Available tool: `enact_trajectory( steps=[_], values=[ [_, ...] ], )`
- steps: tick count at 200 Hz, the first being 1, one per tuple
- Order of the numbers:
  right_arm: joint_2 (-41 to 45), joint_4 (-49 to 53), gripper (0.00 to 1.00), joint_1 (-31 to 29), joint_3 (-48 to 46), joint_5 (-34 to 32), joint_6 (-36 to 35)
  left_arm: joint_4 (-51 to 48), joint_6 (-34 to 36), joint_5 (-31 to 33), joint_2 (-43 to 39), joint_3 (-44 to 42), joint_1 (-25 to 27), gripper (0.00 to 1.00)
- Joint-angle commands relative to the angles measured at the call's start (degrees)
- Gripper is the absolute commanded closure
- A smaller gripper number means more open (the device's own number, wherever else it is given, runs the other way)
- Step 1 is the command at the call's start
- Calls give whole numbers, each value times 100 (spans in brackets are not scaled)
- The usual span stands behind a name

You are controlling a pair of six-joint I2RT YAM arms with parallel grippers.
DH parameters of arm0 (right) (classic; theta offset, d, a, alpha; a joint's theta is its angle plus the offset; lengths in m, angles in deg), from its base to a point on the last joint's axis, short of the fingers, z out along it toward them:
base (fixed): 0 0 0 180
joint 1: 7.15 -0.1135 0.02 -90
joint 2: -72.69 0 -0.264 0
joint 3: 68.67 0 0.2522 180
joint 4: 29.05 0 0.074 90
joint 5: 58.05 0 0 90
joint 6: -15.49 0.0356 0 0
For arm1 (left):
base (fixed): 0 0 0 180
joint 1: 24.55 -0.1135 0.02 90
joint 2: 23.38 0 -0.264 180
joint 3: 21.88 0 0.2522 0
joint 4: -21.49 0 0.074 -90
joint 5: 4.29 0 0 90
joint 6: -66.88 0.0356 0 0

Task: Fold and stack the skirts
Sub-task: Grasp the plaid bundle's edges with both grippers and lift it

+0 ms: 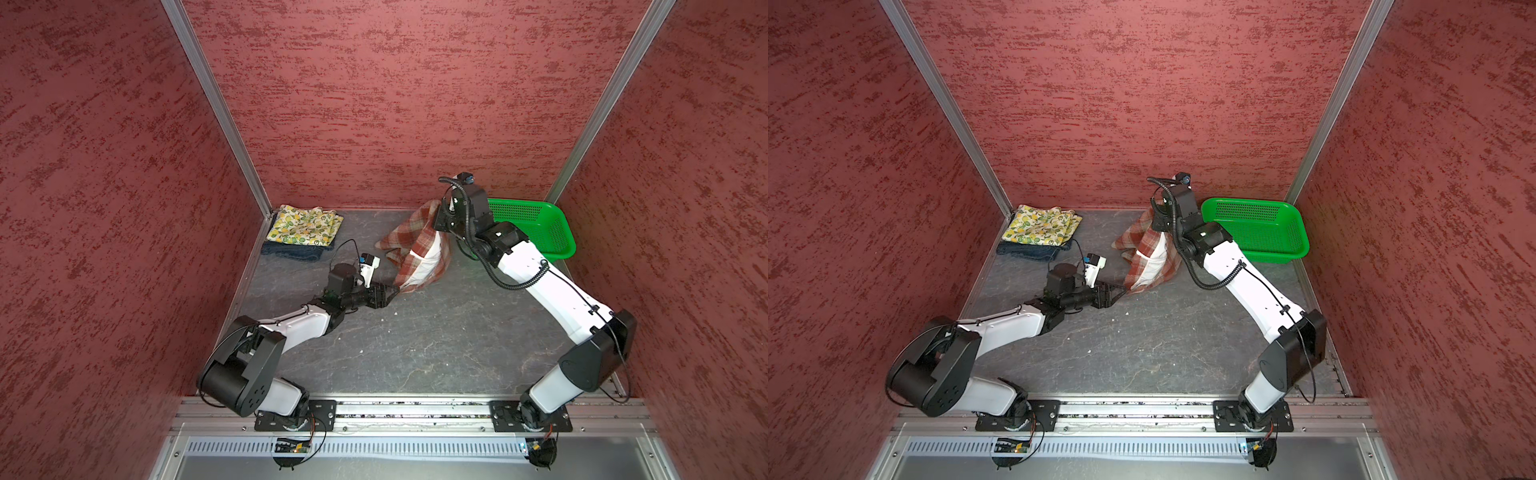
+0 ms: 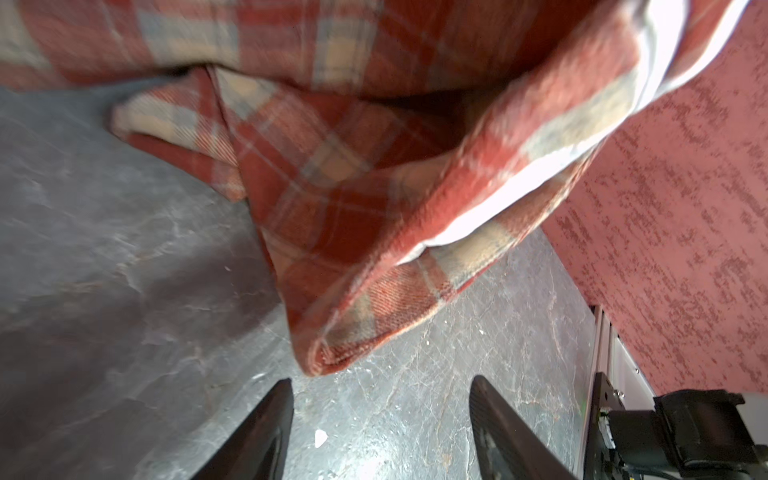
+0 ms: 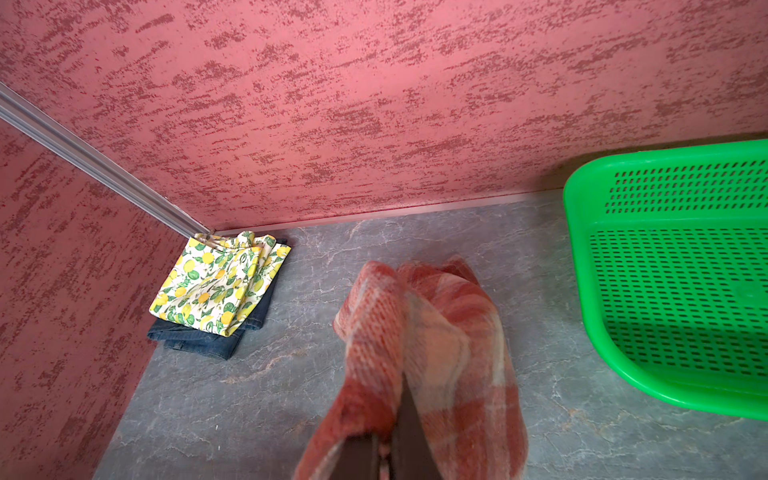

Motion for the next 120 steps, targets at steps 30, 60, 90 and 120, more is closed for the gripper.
enact_trajectory(
  steps=[30,60,90,120],
  values=[
    [191,-250,100,-28,9,-1,-2,-309,226,1187,1081,679,74,31],
    [227,-217,100,-64,-16,-14,4,-27,84,903,1559,1048,132,37],
    [244,-200,100,-73,-30,-75,11,-11,-229,836,1695,1086,263,87],
    [192,5,100,-73,273,-481,-277,-1313,-319,1131,720,1465,10,100]
  ],
)
